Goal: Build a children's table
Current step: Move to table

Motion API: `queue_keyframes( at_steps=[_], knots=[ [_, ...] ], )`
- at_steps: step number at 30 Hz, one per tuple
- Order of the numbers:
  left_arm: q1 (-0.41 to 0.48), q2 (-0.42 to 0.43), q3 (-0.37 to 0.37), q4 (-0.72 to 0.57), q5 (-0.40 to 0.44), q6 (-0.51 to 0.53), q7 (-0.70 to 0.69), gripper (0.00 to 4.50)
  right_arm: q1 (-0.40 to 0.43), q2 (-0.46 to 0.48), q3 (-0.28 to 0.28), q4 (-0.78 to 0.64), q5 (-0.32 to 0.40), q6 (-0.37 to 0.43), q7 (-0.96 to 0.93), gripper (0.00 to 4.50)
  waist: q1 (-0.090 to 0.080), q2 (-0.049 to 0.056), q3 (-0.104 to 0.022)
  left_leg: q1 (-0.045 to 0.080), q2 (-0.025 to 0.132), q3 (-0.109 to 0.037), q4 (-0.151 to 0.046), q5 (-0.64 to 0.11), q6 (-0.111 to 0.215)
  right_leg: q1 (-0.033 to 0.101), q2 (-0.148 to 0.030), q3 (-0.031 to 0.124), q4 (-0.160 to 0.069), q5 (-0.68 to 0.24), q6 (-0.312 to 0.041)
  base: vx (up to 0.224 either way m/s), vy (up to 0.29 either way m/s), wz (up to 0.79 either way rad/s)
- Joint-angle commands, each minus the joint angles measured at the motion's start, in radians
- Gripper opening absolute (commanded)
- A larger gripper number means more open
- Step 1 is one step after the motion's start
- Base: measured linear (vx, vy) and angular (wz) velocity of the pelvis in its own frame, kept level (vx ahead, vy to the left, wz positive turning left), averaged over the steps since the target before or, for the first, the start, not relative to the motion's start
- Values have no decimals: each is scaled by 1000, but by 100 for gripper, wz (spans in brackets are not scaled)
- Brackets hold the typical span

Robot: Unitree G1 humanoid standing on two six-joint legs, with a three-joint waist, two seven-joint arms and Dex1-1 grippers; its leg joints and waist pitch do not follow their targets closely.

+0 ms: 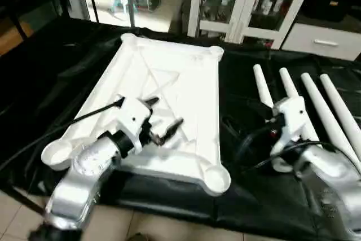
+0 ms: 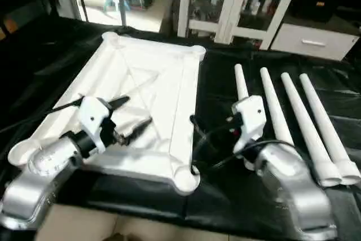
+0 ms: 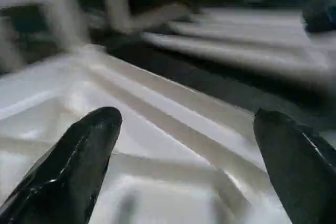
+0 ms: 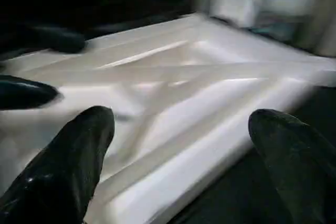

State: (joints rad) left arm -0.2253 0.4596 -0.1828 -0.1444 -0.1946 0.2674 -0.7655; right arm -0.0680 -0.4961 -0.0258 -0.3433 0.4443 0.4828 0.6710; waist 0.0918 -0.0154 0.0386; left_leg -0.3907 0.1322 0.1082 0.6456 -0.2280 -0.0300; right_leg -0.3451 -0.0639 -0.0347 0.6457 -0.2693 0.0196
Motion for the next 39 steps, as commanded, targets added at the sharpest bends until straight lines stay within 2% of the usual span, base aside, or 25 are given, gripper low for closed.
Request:
queue_keyframes(
  at_steps=[1, 2, 3, 4, 5, 6, 7, 8, 10, 11, 12, 15, 17, 18, 20, 21, 23, 24, 26, 28, 29, 31, 32, 34, 39],
  knots=[
    [-14, 12, -33, 18, -1, 14, -81, 450, 9, -22, -1, -23, 23, 20, 54, 445, -4, 1, -27, 36, 82, -12, -120, -229, -6, 26, -85, 42, -83, -65, -190, -84, -20, 3],
    [-30, 48, -59, 37, 1, 24, -142, 450, 11, -54, 10, -30, 23, 24, 92, 445, 0, -3, -22, 45, 84, -2, -126, -297, -22, 19, -92, 46, -97, -192, -183, -84, -20, 3],
    [-45, 66, -73, 60, 8, 22, -173, 450, 12, -79, 15, -35, 32, 35, 121, 445, 1, 2, -18, 49, 85, -1, -129, -327, -32, 15, -97, 47, -103, -257, -179, -72, -21, 4],
    [-54, 77, -82, 72, 12, 23, -192, 450, 14, -93, 16, -38, 38, 39, 138, 445, 4, 0, -16, 58, 89, 2, -133, -376, -50, 10, -103, 49, -116, -375, -158, -78, -14, 4],
    [-73, 94, -101, 99, 28, 14, -224, 450, 19, -121, 16, -48, 54, 52, 168, 445, 4, 0, -13, 63, 90, 4, -135, -401, -62, 4, -104, 52, -123, -430, -143, -78, -14, 4],
    [-73, 94, -101, 99, 28, 14, -224, 450, 19, -121, 16, -48, 54, 52, 168, 445, 5, -1, -14, 63, 90, 4, -137, -401, -63, 5, -104, 52, -124, -439, -137, -61, -10, 1],
    [-85, 99, -120, 114, 44, 13, -239, 450, 23, -135, 16, -56, 59, 60, 177, 445, 3, -2, -18, 56, 93, 1, -140, -374, -63, 9, -105, 52, -119, -405, -136, 0, 0, 0],
    [-86, 99, -121, 115, 44, 12, -240, 450, 23, -136, 16, -56, 59, 60, 178, 445, 3, 0, -23, 48, 95, 0, -142, -331, -58, 14, -103, 48, -111, -334, -143, 0, 0, 0],
    [-127, 84, -157, 189, 83, -23, -240, 450, 33, -159, 14, -56, 58, 63, 195, 445, 3, 1, -25, 47, 95, 2, -141, -302, -47, 14, -99, 47, -107, -268, -150, 0, 0, 0],
    [-148, 66, -163, 232, 104, -46, -224, 450, 38, -162, 13, -58, 61, 66, 200, 445, 5, 1, -29, 51, 95, 7, -137, -281, -40, 12, -98, 47, -102, -213, -166, 0, 0, 0],
    [-157, 56, -164, 253, 114, -57, -214, 450, 40, -162, 14, -60, 62, 68, 201, 445, 6, -1, -36, 42, 96, 9, -133, -227, -28, 20, -101, 45, -95, -136, -186, 0, 0, 0],
    [-176, 61, -182, 282, 108, -65, -257, 450, 48, -170, 15, -68, 69, 72, 208, 445, 6, 5, -41, 39, 96, 10, -127, -157, -8, 20, -97, 41, -81, -4, -210, 0, 0, 0],
    [-174, 79, -191, 261, 82, -38, -321, 450, 56, -179, 14, -74, 66, 73, 211, 445, 4, 2, -55, 34, 92, 14, -111, -40, 32, 26, -94, 37, -64, 183, -239, 0, 0, 0],
    [-170, 87, -194, 247, 72, -22, -341, 450, 60, -181, 12, -75, 68, 76, 212, 445, 4, 1, -57, 32, 90, 15, -106, -4, 47, 26, -92, 37, -59, 236, -245, 0, 0, 0],
    [-165, 97, -198, 231, 63, -20, -370, 450, 68, -189, 8, -79, 72, 80, 216, 445, 5, 6, -56, 30, 87, 19, -101, 21, 77, 19, -89, 34, -55, 288, -267, 0, 0, 0],
    [-164, 97, -198, 229, 62, -22, -376, 450, 70, -191, 7, -80, 73, 80, 216, 445, 5, 5, -53, 30, 90, 19, -103, -6, 85, 22, -93, 34, -59, 259, -278, 0, 0, 0],
    [-161, 96, -199, 224, 58, -30, -390, 450, 77, -196, 5, -83, 76, 81, 217, 445, 6, 7, -50, 30, 96, 19, -107, -44, 81, 22, -95, 34, -62, 206, -287, 0, 0, 0],
    [-161, 95, -199, 220, 52, -27, -393, 450, 79, -197, 5, -84, 76, 81, 217, 445, 6, 11, -46, 33, 98, 19, -112, -82, 71, 18, -95, 33, -67, 157, -290, 0, 0, 0],
    [-155, 93, -192, 188, 24, 4, -405, 450, 82, -197, 5, -88, 78, 82, 216, 445, 7, 10, -43, 34, 100, 19, -117, -131, 50, 18, -97, 35, -71, 94, -287, 0, 0, 0],
    [-147, 101, -199, 157, 24, 19, -414, 450, 86, -198, 5, -93, 79, 83, 215, 445, 8, 10, -38, 35, 102, 19, -123, -169, 28, 17, -97, 37, -75, 35, -279, 0, 0, 0],
    [-144, 104, -205, 153, 33, 13, -413, 450, 87, -199, 5, -95, 80, 83, 215, 445, 8, 14, -35, 36, 102, 21, -126, -195, 18, 15, -97, 38, -79, -4, -272, 0, 0, 0],
    [-137, 109, -221, 153, 49, 13, -418, 450, 91, -201, 6, -99, 81, 85, 216, 445, 7, 11, -29, 38, 102, 20, -131, -251, -3, 15, -99, 41, -88, -95, -252, 0, 0, 0],
    [-134, 108, -227, 159, 61, 2, -413, 432, 93, -202, 7, -101, 81, 85, 217, 448, 7, 10, -31, 40, 102, 21, -132, -260, -13, 14, -99, 43, -91, -123, -239, 0, 0, 0],
    [-132, 97, -236, 183, 98, -27, -389, 411, 96, -203, 9, -102, 79, 84, 215, 450, 7, 13, -32, 40, 103, 21, -132, -246, -18, 12, -98, 44, -91, -107, -231, 0, 0, 0],
    [-149, 78, -274, 241, 195, -51, -303, 377, 114, -216, 23, -114, 70, 89, 221, 450, 8, 13, -37, 36, 103, 24, -127, -180, -3, 16, -97, 43, -84, -14, -224, 0, 0, 0]
  ],
)
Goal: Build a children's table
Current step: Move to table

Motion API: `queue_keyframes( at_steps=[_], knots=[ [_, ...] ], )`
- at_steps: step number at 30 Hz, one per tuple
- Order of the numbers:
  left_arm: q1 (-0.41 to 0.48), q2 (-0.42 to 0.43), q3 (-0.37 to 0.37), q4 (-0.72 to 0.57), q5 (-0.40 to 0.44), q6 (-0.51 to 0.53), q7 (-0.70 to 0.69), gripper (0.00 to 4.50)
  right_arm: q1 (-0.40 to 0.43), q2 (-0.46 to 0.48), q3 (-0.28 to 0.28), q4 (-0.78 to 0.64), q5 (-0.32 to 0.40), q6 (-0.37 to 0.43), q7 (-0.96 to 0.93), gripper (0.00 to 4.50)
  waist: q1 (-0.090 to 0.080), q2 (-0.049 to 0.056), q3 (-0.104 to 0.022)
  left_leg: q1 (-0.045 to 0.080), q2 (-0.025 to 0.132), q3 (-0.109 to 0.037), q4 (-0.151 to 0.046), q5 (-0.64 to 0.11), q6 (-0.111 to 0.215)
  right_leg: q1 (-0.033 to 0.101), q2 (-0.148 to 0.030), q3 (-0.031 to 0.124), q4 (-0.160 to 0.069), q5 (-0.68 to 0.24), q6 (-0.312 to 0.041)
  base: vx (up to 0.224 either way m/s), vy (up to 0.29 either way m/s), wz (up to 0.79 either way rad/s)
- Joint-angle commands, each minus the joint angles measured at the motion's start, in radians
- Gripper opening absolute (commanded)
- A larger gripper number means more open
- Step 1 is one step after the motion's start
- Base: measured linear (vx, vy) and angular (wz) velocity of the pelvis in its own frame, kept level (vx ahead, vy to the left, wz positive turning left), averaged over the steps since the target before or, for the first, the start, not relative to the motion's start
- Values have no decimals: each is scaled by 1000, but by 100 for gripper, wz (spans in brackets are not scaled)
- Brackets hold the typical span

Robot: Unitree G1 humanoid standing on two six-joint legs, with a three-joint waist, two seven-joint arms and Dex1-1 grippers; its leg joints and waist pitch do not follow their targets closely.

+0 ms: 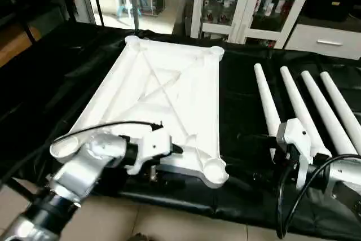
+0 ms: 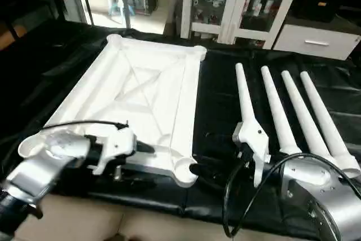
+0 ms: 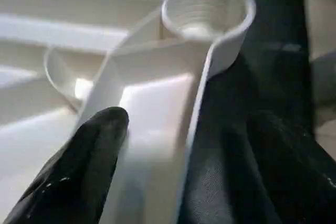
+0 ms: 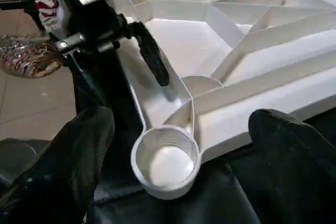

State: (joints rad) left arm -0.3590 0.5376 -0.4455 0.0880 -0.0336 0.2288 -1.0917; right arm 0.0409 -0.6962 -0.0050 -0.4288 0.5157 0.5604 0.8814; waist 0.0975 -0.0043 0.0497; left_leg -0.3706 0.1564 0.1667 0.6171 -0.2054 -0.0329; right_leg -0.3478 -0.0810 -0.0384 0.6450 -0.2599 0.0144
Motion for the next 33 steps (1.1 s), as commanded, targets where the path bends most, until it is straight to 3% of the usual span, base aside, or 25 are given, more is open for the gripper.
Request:
queue_keyframes(
  at_steps=[1, 5, 9, 10, 12, 15, 16, 17, 33],
  knots=[
    [-16, 0, -15, 9, 38, -10, 24, 372, 7, -18, 4, -30, -2, 14, 11, 450, 3, 2, -49, 16, 79, -33, -97, -194, 5, 18, -80, 46, -83, -3, -222, 0, 0, 0],
    [-21, -3, -28, 19, 51, -6, 28, 340, 25, -40, 20, -37, -19, 14, 20, 450, 3, 3, -48, 16, 79, -31, -96, -190, 14, 18, -80, 46, -83, 10, -231, 0, 0, 0],
    [-30, 10, -53, 58, 114, -55, 30, 320, 32, -53, 24, -24, -51, -1, 9, 450, 2, 4, -43, 18, 79, -32, -101, -237, 4, 15, -81, 48, -92, -72, -220, 0, 0, 0],
    [-33, 7, -51, 62, 111, -50, 33, 296, 30, -53, 21, -23, -48, 0, 7, 450, 3, 10, -43, 19, 80, -33, -101, -251, -3, 15, -83, 49, -93, -98, -217, 0, 0, 0],
    [-36, 5, -47, 60, 106, -31, 29, 290, 30, -56, 18, -24, -42, 1, 7, 450, 2, 7, -42, 19, 80, -34, -103, -263, -9, 14, -82, 49, -95, -115, -216, 0, 0, 0],
    [-38, 14, -51, 56, 112, -24, 21, 274, 33, -58, 17, -25, -42, -1, 6, 450, 2, 10, -43, 20, 80, -34, -103, -263, -11, 12, -82, 50, -94, -113, -217, 0, 0, 0],
    [-40, 27, -57, 50, 123, -17, 17, 252, 36, -59, 15, -27, -44, -1, 6, 450, 4, 17, -44, 19, 80, -34, -103, -258, -10, 12, -82, 50, -94, -104, -217, 0, 0, 0],
    [-43, 39, -62, 45, 141, -6, 20, 247, 40, -59, 13, -29, -47, -2, 5, 450, 2, 13, -44, 19, 79, -34, -103, -252, -8, 13, -80, 50, -93, -91, -216, 0, 0, 0],
    [-71, 67, -81, 44, 211, 33, 0, 142, 36, -57, 19, -29, -60, 1, 7, 450, -4, 14, -47, 16, 78, -30, -103, -210, 20, 14, -80, 46, -94, -70, -231, 0, 0, 0]
  ],
)
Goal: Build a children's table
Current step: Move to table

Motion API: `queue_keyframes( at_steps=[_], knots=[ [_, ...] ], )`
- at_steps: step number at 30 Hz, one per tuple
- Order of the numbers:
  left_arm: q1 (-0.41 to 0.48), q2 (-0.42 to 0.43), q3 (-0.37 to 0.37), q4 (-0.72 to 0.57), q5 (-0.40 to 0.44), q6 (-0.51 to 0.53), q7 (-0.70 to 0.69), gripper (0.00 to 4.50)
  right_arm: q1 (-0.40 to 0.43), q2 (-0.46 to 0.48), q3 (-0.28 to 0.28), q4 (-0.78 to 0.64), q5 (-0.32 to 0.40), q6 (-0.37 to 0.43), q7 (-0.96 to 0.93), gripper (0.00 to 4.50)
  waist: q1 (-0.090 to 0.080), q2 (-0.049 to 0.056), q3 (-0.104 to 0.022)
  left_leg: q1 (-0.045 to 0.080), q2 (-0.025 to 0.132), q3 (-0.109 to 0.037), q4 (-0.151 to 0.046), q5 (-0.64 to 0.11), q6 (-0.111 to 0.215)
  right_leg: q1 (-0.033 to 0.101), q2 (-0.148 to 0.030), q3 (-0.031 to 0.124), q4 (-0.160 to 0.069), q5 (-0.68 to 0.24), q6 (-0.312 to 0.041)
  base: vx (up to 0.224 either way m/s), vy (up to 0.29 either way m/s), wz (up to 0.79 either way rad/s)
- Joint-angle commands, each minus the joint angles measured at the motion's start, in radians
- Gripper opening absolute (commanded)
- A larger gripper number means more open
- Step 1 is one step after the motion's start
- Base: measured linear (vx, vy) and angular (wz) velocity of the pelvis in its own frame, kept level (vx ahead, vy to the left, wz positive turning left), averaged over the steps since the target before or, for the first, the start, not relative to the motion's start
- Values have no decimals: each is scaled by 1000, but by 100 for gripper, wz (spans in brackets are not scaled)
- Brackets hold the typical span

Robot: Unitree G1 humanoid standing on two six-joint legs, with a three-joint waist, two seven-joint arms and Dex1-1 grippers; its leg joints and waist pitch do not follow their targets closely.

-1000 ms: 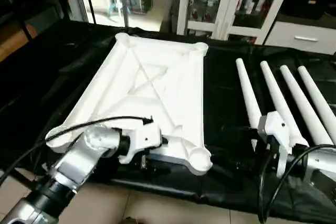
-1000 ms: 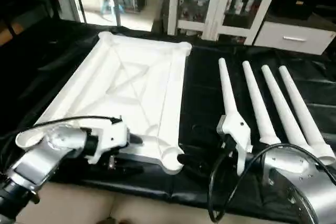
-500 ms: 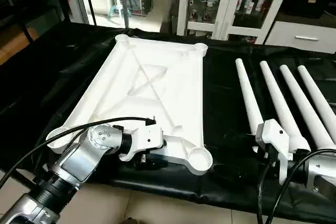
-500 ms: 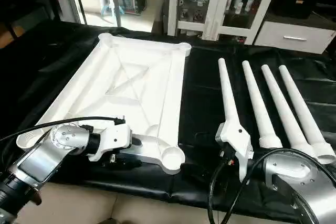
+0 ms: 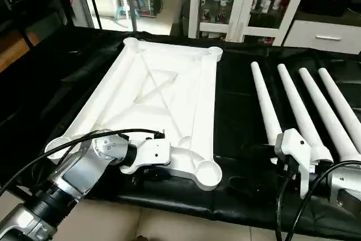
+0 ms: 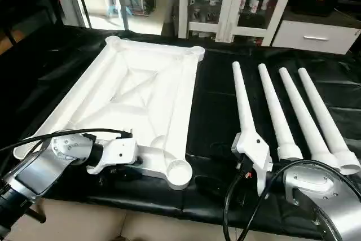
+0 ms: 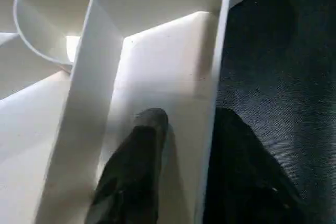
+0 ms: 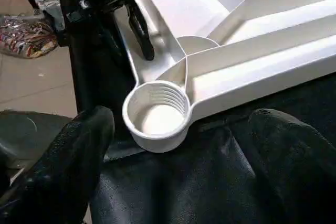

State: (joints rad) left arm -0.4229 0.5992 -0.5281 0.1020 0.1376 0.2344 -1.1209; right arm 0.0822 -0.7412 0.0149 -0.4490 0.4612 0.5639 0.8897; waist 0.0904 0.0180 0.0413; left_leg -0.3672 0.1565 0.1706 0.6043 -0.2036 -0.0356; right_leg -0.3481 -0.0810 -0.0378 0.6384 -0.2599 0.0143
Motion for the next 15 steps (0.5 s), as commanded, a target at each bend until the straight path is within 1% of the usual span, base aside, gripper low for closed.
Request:
queue_keyframes(
  at_steps=[1, 2, 4, 5, 7, 9, 11, 12, 13, 15],
  knots=[
    [-8, 1, 5, 35, 47, 35, 38, 125, -6, -11, 0, -8, -7, -3, -2, 450, 3, -7, -38, 13, 79, -34, -91, -215, 23, 14, -80, 46, -88, -80, -229, 0, 0, 0],
    [-9, -2, 7, 41, 53, 43, 47, 109, -6, -11, 0, -7, -8, -4, -3, 450, 3, -8, -37, 14, 79, -33, -91, -222, 21, 14, -81, 47, -90, -94, -228, 0, 0, 0],
    [-10, -6, 10, 48, 64, 57, 62, 103, -5, -10, 0, -6, -8, -4, -4, 450, 4, -8, -36, 13, 78, -34, -91, -224, 20, 14, -82, 47, -92, -110, -225, 0, 0, 0],
    [-11, -7, 12, 52, 72, 70, 76, 86, -5, -9, 0, -6, -9, -5, -5, 450, 4, -8, -37, 13, 79, -34, -91, -225, 19, 14, -83, 47, -92, -114, -224, 0, 0, 0],
    [-12, -14, 18, 60, 82, 93, 106, 69, -4, -8, -1, -5, -9, -5, -6, 450, 4, -8, -36, 13, 79, -34, -91, -224, 18, 13, -81, 47, -92, -114, -222, 0, 0, 0],
    [-14, -20, 27, 70, 96, 134, 139, 60, -4, -7, 1, -2, -14, -9, -7, 450, 2, -9, -36, 12, 78, -35, -92, -222, 18, 13, -81, 47, -92, -118, -220, 0, 0, 0],
    [-15, -21, 29, 73, 102, 149, 146, 57, -5, -6, 1, 1, -15, -10, -6, 450, 0, -10, -38, 9, 78, -36, -92, -208, 20, 16, -81, 46, -90, -101, -217, 0, 0, 0],
    [-14, -17, 33, 75, 112, 173, 157, 54, -6, -5, 3, 1, -16, -10, -8, 450, -3, -13, -37, 6, 77, -37, -91, -199, 24, 18, -81, 45, -90, -89, -217, 0, 0, 0],
    [-14, -17, 33, 75, 112, 173, 157, 52, -6, -5, 3, 1, -16, -10, -8, 450, -4, -11, -38, 5, 76, -37, -91, -193, 29, 19, -81, 44, -90, -85, -217, 0, 0, 0],
    [-13, -9, 34, 76, 123, 191, 165, 49, -8, -3, 5, 0, -17, -10, -9, 450, -6, -12, -40, 8, 76, -36, -88, -181, 36, 18, -81, 45, -89, -63, -223, 0, 0, 0]
  ],
)
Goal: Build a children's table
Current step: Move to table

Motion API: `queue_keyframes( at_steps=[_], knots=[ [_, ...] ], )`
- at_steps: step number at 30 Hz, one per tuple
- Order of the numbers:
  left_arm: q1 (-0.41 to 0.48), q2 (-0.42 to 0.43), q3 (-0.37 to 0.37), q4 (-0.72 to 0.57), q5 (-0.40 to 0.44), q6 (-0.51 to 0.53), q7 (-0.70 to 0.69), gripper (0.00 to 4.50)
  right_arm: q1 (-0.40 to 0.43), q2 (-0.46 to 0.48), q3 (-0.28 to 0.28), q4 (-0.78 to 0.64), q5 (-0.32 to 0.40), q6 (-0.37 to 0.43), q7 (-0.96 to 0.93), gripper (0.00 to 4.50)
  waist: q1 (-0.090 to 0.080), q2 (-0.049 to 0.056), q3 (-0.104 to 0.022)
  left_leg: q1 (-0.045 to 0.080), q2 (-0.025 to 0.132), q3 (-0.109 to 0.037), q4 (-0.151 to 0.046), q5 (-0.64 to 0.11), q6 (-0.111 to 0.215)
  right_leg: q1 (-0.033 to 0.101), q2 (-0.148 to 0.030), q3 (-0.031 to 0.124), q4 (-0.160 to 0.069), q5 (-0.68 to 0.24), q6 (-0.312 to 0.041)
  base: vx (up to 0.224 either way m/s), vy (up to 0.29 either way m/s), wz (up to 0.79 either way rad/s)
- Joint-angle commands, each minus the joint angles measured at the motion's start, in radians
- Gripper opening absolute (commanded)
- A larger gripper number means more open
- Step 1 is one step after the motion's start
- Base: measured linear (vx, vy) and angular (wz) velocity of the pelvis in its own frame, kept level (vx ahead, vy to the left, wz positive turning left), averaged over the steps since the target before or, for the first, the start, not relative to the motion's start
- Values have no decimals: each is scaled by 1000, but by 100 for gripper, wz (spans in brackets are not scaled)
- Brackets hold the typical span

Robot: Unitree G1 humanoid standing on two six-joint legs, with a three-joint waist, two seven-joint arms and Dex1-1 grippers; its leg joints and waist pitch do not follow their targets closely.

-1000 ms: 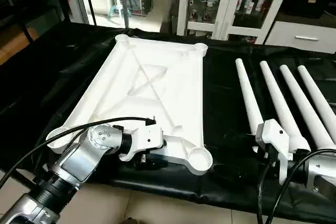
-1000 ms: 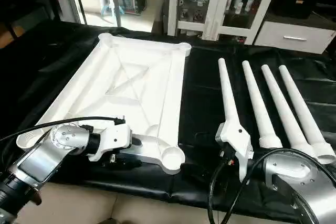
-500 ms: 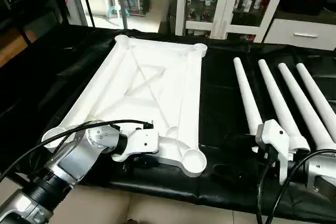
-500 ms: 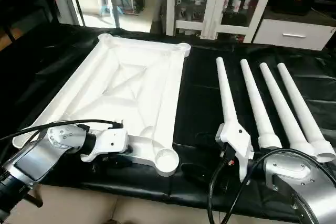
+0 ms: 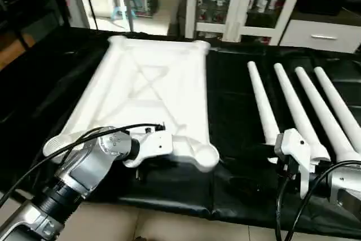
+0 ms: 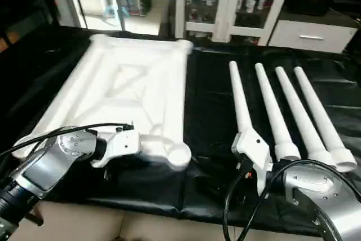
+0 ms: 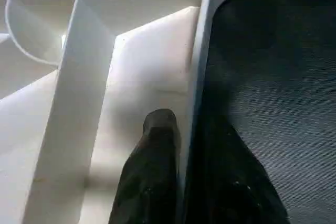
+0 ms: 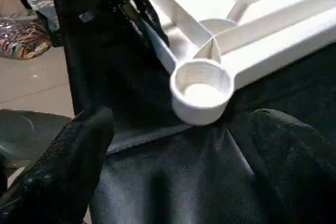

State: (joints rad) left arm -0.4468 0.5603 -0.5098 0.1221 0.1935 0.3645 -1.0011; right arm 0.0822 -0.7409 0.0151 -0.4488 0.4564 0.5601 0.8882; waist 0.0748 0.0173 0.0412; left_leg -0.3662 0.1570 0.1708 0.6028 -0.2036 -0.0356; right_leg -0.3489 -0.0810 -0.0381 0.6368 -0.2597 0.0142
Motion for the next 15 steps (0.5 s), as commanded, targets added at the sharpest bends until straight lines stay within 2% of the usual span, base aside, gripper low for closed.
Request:
queue_keyframes(
  at_steps=[1, 4, 10, 13, 15],
  knots=[
    [12, 33, 15, 55, 71, 70, 49, 46, -8, -3, 6, 0, -13, -6, -8, 450, 8, -12, -40, 7, 75, -35, -85, -166, 44, 19, -80, 44, -86, -40, -229, 0, 0, 0],
    [16, 30, 20, 51, 61, 73, 58, 42, -12, 0, 11, 4, -17, -9, -9, 450, 7, -12, -40, 7, 76, -34, -84, -156, 57, 19, -80, 43, -85, -24, -240, 0, 0, 0],
    [18, 18, 7, 41, 74, 79, 75, 27, -20, 8, 16, 14, -23, -14, -15, 450, 7, -11, -39, 8, 77, -34, -86, -166, 57, 20, -81, 43, -86, -30, -245, 0, 0, 0],
    [20, 11, 8, 34, 62, 46, 76, 23, -25, 14, 19, 19, -26, -18, -18, 450, 9, -12, -39, 8, 78, -34, -86, -168, 56, 20, -82, 44, -87, -39, -243, 0, 0, 0],
    [25, 2, 13, 29, 41, -16, 74, 22, -26, 15, 20, 22, -28, -21, -19, 450, 9, -13, -38, 7, 77, -34, -86, -171, 57, 19, -81, 43, -89, -45, -241, 0, 0, 0]
  ],
)
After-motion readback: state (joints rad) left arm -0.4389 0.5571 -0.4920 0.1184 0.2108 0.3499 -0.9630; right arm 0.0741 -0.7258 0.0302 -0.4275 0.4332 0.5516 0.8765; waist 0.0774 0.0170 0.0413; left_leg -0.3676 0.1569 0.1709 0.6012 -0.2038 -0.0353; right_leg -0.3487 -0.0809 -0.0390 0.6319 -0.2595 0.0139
